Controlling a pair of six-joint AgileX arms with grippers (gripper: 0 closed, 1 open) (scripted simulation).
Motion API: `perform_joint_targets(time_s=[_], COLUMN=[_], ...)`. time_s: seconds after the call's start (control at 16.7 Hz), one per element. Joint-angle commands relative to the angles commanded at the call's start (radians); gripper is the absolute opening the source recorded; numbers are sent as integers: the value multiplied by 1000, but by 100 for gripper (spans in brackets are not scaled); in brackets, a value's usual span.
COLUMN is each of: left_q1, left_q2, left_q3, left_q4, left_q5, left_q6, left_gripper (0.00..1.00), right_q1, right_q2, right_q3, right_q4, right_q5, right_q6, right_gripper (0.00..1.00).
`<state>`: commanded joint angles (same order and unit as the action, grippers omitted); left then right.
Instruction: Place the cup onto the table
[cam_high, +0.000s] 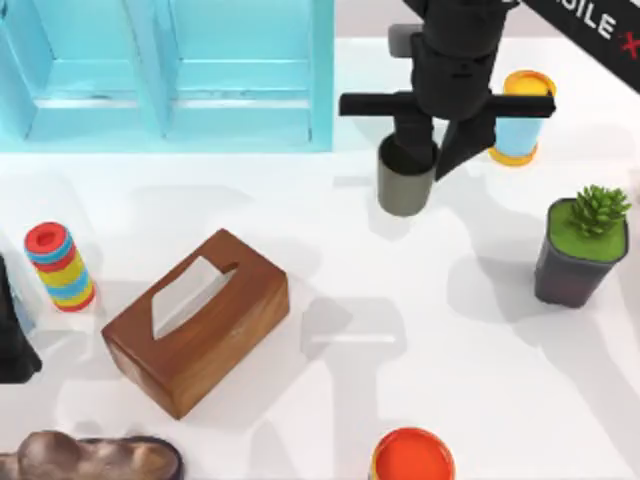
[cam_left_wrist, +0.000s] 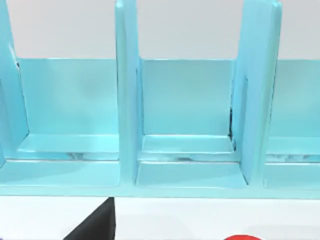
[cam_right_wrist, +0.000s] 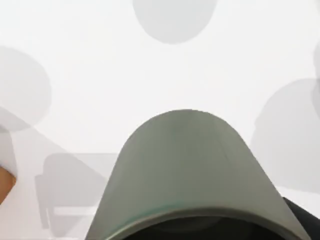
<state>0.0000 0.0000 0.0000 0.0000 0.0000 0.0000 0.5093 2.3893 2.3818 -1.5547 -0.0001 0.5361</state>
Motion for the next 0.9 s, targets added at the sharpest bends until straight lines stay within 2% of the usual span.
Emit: perform_joint_targets(time_s=[0.36, 0.66, 0.9], left_q1=[0, 0, 0], left_q2=[0, 0, 0], left_q3=[0, 0, 0], left_q4=[0, 0, 0], left_q5=[0, 0, 0], left_q6=[0, 0, 0], left_gripper=[100, 100, 100], right_q1=[17, 20, 20], right_q2=[-19, -23, -23], right_q3=[-235, -261, -261], right_q4=[210, 235, 235], right_q5=[2, 2, 2], right_q6=[13, 15, 15], right_gripper=[0, 0, 30])
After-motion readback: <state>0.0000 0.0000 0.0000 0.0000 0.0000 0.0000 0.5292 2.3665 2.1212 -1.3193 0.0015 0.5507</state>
